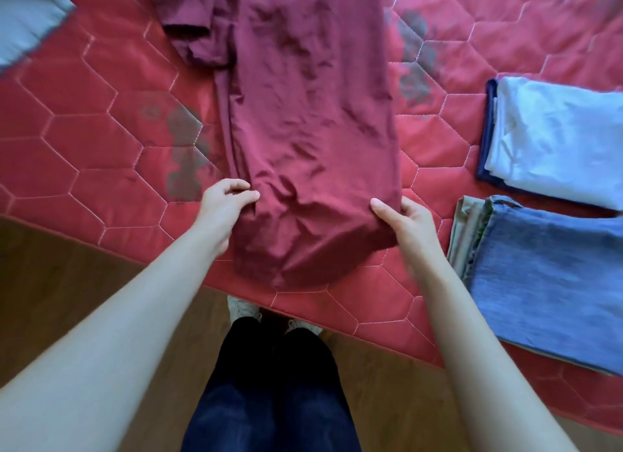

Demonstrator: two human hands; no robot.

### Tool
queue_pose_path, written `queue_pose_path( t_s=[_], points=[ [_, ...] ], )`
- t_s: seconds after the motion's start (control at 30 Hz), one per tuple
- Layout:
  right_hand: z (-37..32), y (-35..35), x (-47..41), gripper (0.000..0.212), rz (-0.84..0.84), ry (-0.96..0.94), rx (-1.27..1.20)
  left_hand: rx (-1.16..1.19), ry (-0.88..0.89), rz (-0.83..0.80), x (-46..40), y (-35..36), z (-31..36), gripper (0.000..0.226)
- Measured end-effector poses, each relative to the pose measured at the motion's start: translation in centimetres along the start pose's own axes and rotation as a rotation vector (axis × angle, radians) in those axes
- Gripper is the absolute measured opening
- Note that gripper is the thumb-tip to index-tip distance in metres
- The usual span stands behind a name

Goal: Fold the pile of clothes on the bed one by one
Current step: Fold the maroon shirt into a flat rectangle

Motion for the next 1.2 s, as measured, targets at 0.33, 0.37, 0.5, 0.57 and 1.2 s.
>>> queue_pose_path(
  t_s=[0.33,0.37,0.5,0.57,1.2],
  points=[
    [5.5,-2.6,6.3,0.02,-0.064,0.08,0.082,0.229,-0.081,-0.164,4.3,-0.9,-7.5,0.03],
    [5.7,-3.0,6.9,0.017,-0.045,0.087,0.084,0.238,-0.094,-0.164,4.7,-1.0,-8.2,0.023],
    [7.8,-4.2,8.8,0.019,-0.021,0.199,0.411,-0.166,-0.243,-0.029,6.1,-1.7,-11.8,0.009],
    [7.2,-5.0,8.9,0.022,0.03,0.186,0.662,-0.507,-0.166,0.144,6.4,-2.6,-11.4,0.014],
    [-9.1,14.5,-8.4,0.061,-0.16,-0.592,0.883,-0.768,0.413,0.289,-5.1,-2.8,11.6,0.058]
  ],
)
Point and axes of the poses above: each hand's wrist, its own x-axis away from the middle knuckle, its own y-axis out of the palm, z = x × y, the point moved 6 cm from there along -x, towards the middle knuckle, and after that the axes turned 12 degrees about -y, right-handed, at the moved point
